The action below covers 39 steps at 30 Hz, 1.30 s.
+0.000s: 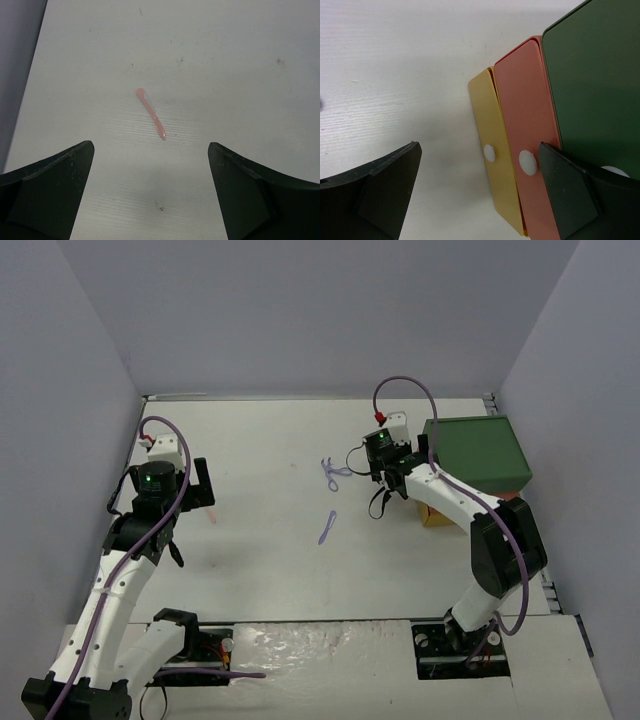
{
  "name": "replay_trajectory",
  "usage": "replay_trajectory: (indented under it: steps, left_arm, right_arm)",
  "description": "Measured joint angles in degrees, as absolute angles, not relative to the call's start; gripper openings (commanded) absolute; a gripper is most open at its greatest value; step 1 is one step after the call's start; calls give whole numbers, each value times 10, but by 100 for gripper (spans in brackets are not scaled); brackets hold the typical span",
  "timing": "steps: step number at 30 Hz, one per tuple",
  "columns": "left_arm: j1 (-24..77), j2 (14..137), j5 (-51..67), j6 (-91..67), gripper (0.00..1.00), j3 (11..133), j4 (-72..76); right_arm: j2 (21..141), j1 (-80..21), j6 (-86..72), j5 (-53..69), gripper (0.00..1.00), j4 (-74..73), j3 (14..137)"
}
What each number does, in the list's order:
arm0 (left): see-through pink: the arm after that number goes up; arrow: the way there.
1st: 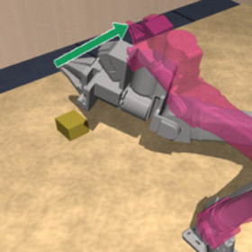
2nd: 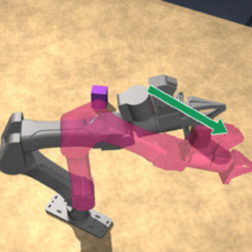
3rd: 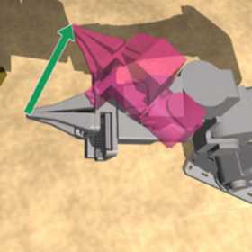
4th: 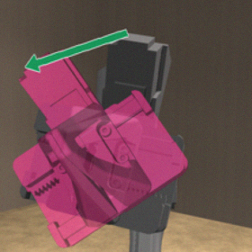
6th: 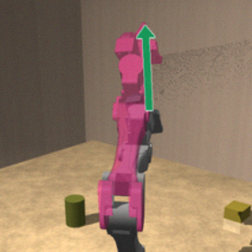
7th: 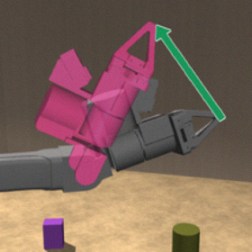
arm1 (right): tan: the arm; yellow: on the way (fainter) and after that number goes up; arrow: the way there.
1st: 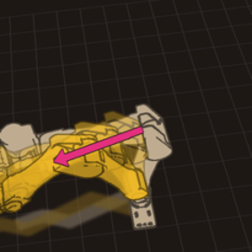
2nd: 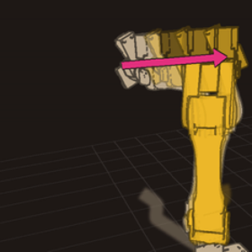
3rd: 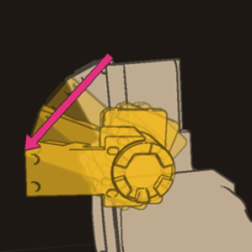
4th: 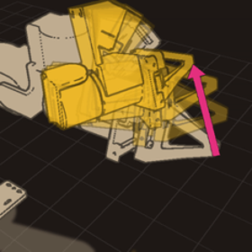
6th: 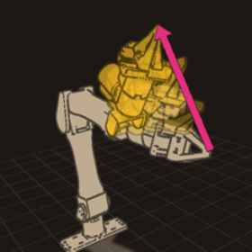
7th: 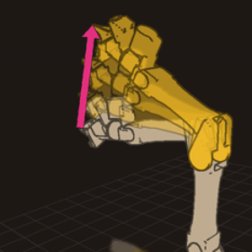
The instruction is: Organize the makeup
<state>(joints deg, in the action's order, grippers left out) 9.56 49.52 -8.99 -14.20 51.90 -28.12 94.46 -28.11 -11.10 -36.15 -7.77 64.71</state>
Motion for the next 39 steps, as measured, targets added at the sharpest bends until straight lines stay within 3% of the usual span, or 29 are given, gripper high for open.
replay_trajectory:
  steps: [11,22,39]
  left_arm:
    - [96,495,-90,-142,97,519,-281]
    - [96,495,-90,-142,97,519,-281]
    - [96,495,-90,-142,97,519,-281]
  right_arm:
    - [953,-296,-95,-375,100,-81,657]
    - [940,-341,-85,-288,100,-75,660]
    - [974,-271,-109,-265,100,-69,608]
